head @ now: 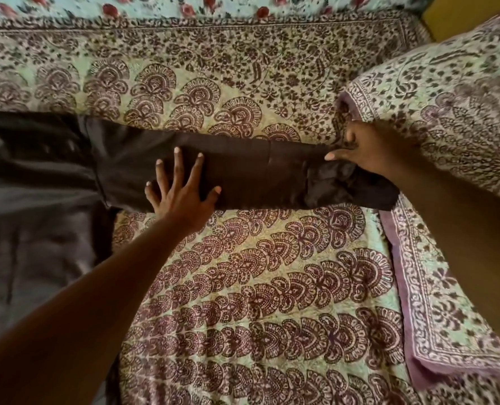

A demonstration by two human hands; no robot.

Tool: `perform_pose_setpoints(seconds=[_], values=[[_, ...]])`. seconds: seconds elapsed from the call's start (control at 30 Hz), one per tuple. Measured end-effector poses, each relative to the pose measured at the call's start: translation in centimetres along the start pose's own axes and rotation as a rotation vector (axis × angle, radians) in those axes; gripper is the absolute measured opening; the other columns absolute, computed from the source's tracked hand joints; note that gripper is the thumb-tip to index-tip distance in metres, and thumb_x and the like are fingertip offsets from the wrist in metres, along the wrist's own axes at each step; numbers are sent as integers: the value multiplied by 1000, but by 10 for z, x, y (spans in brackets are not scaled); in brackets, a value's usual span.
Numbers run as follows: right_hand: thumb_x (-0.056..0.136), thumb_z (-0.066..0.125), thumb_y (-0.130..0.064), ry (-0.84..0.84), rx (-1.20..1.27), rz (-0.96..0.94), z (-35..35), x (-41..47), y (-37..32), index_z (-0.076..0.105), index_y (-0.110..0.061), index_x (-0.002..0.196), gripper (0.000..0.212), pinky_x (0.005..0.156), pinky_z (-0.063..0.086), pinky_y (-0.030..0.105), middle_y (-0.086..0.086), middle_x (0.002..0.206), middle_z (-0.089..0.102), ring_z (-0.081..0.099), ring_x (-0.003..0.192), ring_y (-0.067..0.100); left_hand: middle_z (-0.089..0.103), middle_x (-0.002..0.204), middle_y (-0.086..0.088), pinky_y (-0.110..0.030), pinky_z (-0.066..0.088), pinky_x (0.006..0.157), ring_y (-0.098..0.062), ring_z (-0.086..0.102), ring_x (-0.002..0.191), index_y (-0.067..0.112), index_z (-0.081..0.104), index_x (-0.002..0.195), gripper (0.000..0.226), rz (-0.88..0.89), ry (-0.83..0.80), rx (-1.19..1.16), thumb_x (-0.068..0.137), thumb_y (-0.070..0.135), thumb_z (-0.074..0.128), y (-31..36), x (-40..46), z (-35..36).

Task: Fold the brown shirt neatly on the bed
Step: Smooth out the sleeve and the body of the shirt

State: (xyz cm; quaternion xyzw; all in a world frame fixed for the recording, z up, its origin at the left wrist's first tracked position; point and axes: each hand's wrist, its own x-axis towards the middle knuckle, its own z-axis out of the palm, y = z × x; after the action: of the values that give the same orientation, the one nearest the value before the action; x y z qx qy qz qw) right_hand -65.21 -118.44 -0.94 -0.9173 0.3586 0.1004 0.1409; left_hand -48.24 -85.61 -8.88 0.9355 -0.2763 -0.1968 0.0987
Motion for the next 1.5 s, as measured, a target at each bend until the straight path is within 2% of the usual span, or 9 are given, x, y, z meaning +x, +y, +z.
perform_pose_setpoints(seconds=[0.1, 0.33, 0.57, 0.67, 0.73, 0.83, 0.97, 1.17, 1.5], values=[[71, 80, -66, 62, -58, -40, 3, -5, 2, 50, -13, 101, 68, 65, 44, 37, 4, 68, 44, 50, 71, 26, -26, 169, 10, -68, -2, 121, -35, -21, 157, 53, -4, 158, 80, 12, -8, 1, 95, 73, 40, 3, 1, 2], [77, 71, -67, 165, -184, -46, 7, 7, -9, 48, -9, 138, 87, 73, 52, 43, 31, 100, 64, 66, 90, 45, -23, 170, 11, -74, 1, 117, -34, -22, 156, 53, 0, 159, 75, 44, -12, -30, 97, 69, 40, 10, 6, -3], [79, 86, -41, 84, -489, 59, 15, 18, -29, 62, -4, 114, 56, 87, 56, 52, 28, 120, 60, 63, 102, 47, -26, 169, 9, -73, -3, 117, -33, -24, 156, 52, -3, 159, 85, 59, -50, -38, 92, 75, 44, 12, 8, -1], [80, 85, -20, 162, -387, 139, 21, 4, -56, 56, -11, 137, 64, 116, 31, 66, 16, 162, 28, 39, 137, 50, -8, 173, 9, -71, 7, 117, -33, -9, 158, 48, 14, 160, 73, 76, -32, -135, 97, 66, 46, 9, 11, -17], [83, 80, -19, 132, -259, 139, 30, -9, -97, 49, -13, 144, 69, 120, 22, 66, 19, 163, 25, 25, 148, 48, 18, 170, 2, -67, 21, 116, -35, 14, 155, 32, 36, 156, 57, 76, 120, -229, 102, 47, 47, -1, 15, -33], [89, 74, -21, 154, -34, -41, 63, -30, -174, 49, -12, 144, 62, 119, 28, 61, 21, 160, 34, 29, 149, 44, 40, 160, -9, -60, 34, 112, -37, 32, 147, 16, 51, 145, 49, 73, 367, -116, 97, 27, 48, -41, 24, -50], [87, 65, -12, 232, 186, -303, 110, -35, -285, 52, -3, 142, 57, 111, 38, 53, 19, 157, 41, 35, 147, 38, 40, 162, -5, -57, 31, 115, -32, 29, 153, 21, 45, 151, 54, 92, 418, 116, 98, 33, 49, -112, 38, -61], [104, 43, -41, 176, 82, -365, 172, -11, -353, 32, -14, 160, 63, 124, 22, 50, 6, 171, 22, 17, 159, 24, 15, 173, 7, -50, 20, 124, -22, 13, 160, 34, 21, 163, 61, 139, 297, 157, 104, 52, 21, -168, 35, -33], [93, 19, -86, 257, -92, -127, 155, -20, -210, 11, -51, 160, 77, 123, 16, 61, -3, 174, 9, 11, 160, 27, 4, 173, 11, -48, 16, 127, -20, 8, 160, 42, 8, 163, 74, 118, 301, 206, 98, 72, 24, -163, 34, -35]])
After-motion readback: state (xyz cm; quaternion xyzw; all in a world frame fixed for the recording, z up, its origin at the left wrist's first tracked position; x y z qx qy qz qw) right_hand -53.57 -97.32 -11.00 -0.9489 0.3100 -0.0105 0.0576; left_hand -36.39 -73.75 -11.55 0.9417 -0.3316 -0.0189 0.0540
